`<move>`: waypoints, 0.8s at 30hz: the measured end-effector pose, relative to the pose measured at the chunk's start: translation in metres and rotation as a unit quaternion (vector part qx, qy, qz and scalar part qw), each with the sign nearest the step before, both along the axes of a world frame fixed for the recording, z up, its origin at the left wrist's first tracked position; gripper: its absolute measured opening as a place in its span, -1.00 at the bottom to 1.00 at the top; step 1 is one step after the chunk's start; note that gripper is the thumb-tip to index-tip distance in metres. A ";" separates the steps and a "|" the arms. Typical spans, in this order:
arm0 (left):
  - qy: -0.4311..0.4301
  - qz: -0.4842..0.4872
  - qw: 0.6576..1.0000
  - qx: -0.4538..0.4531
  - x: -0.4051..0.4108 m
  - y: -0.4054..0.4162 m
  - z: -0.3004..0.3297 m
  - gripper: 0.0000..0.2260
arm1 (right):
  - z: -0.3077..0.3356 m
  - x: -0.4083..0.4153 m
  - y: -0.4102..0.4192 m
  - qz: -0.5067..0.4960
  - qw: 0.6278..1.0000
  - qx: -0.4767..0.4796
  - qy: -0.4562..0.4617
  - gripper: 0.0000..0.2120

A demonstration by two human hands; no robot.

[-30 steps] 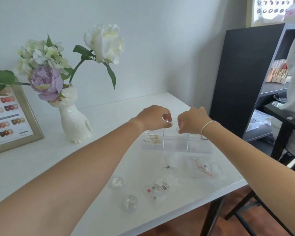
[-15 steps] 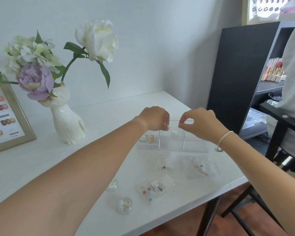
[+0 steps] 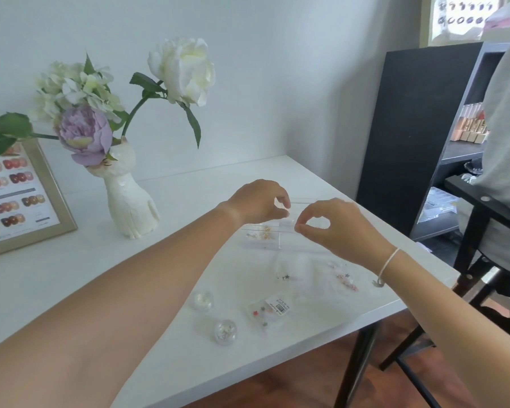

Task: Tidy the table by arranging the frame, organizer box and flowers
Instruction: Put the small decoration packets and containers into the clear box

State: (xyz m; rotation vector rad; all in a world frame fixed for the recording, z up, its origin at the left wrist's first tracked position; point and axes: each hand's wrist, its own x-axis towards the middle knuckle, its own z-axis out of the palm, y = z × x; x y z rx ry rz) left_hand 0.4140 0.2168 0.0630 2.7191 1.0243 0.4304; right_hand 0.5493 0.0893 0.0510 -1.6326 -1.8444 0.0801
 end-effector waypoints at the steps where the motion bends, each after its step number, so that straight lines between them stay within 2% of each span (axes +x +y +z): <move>1: -0.024 -0.001 1.000 -0.014 -0.009 -0.003 0.000 -0.85 | -0.002 -0.007 -0.004 0.017 1.000 -0.007 0.012 -0.92; 4: -0.090 0.012 0.994 -0.057 -0.044 -0.016 -0.001 -0.92 | -0.009 -0.031 -0.017 0.069 0.997 -0.040 0.019 -0.92; 8: -0.120 0.042 0.988 -0.089 -0.090 -0.036 -0.010 -0.94 | -0.022 -0.063 -0.031 0.132 0.988 -0.079 0.021 -0.87; 11: -0.118 0.061 0.985 -0.112 -0.117 -0.052 -0.024 -0.91 | -0.031 -0.081 -0.040 0.157 0.982 -0.106 0.013 -0.80; 16: -0.114 0.059 0.981 -0.145 -0.147 -0.075 -0.041 -0.91 | -0.042 -0.101 -0.050 0.171 0.975 -0.130 -0.050 -0.72; 19: -0.111 0.058 0.978 -0.165 -0.155 -0.085 -0.045 -0.88 | -0.043 -0.107 -0.051 0.172 0.974 -0.120 -0.089 -0.73; 24: -0.091 0.057 0.977 -0.182 -0.163 -0.094 -0.047 -0.84 | -0.043 -0.107 -0.050 0.177 0.972 -0.117 -0.097 -0.78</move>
